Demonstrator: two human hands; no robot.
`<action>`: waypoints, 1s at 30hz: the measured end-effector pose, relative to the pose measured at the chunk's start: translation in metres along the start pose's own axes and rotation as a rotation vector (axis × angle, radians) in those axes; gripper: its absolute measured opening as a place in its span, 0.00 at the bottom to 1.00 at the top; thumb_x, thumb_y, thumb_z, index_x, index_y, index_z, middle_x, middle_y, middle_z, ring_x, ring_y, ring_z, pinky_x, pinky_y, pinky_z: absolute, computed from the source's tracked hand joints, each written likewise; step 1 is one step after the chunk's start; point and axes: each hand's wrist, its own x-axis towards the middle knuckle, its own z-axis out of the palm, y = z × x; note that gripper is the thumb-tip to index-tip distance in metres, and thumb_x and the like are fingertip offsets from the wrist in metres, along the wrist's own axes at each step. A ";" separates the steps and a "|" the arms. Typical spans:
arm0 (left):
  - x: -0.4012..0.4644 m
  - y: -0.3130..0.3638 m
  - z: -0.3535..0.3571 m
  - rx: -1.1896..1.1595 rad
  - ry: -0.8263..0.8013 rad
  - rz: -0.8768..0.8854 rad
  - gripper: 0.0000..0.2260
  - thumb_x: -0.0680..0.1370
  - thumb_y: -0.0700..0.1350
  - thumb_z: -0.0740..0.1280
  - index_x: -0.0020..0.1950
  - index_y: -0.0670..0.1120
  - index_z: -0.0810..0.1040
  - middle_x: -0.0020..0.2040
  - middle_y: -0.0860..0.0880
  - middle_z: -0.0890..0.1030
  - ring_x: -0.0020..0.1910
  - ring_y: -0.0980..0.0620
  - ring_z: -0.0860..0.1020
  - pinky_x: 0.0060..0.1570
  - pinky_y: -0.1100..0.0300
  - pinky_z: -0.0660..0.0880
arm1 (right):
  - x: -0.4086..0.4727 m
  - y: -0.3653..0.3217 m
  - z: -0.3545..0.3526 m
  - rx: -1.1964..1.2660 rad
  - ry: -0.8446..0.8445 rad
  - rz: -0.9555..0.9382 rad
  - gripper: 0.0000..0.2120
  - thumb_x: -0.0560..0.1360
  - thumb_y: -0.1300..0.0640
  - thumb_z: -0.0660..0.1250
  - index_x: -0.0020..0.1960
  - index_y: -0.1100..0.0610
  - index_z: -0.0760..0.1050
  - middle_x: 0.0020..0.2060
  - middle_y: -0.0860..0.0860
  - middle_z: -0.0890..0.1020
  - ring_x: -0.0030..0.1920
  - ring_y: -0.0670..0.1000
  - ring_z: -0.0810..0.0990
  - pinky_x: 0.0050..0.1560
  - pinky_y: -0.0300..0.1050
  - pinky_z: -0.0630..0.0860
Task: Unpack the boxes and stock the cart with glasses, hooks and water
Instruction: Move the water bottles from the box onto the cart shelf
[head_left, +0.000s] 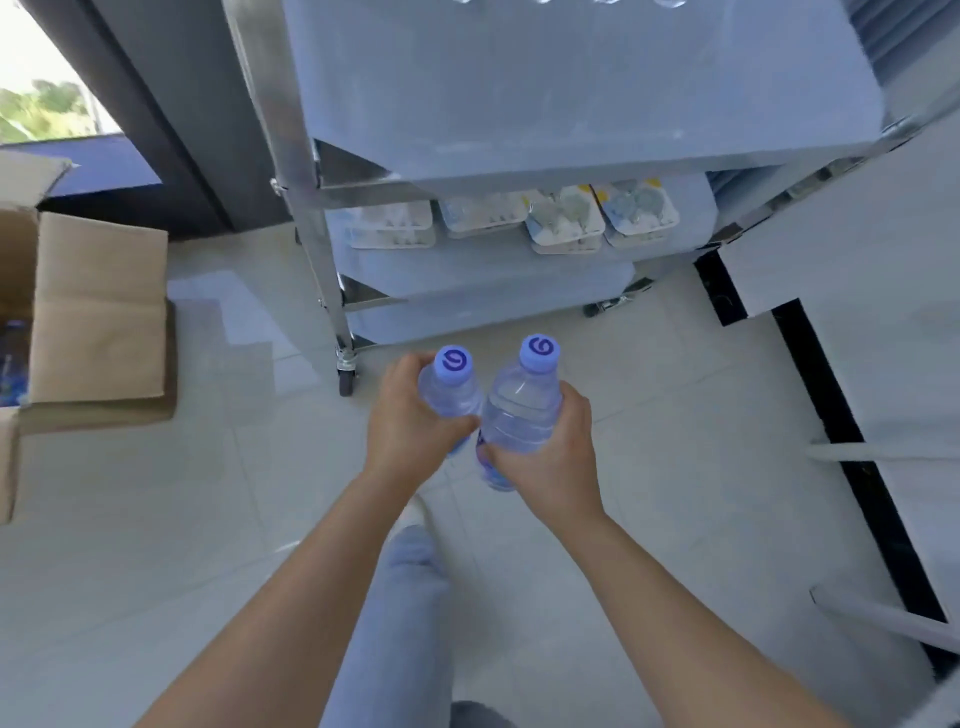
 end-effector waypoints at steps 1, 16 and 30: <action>0.007 0.004 0.016 -0.005 0.000 -0.002 0.23 0.61 0.38 0.77 0.49 0.53 0.70 0.45 0.56 0.75 0.39 0.66 0.74 0.35 0.75 0.67 | 0.015 0.010 -0.012 -0.040 -0.006 0.003 0.27 0.57 0.45 0.74 0.47 0.61 0.73 0.43 0.60 0.79 0.37 0.55 0.80 0.32 0.49 0.79; 0.148 -0.019 0.192 0.144 0.029 0.011 0.23 0.62 0.42 0.77 0.50 0.51 0.69 0.48 0.52 0.76 0.45 0.51 0.76 0.40 0.63 0.69 | 0.228 0.155 -0.060 -0.085 -0.158 -0.217 0.32 0.56 0.49 0.76 0.53 0.64 0.72 0.47 0.56 0.78 0.42 0.56 0.80 0.38 0.51 0.79; 0.290 -0.119 0.285 0.096 0.414 0.313 0.21 0.63 0.45 0.77 0.49 0.54 0.70 0.40 0.60 0.75 0.43 0.54 0.76 0.41 0.63 0.72 | 0.409 0.247 0.001 0.110 -0.125 -0.735 0.28 0.57 0.58 0.80 0.51 0.49 0.69 0.50 0.52 0.76 0.50 0.48 0.78 0.47 0.42 0.77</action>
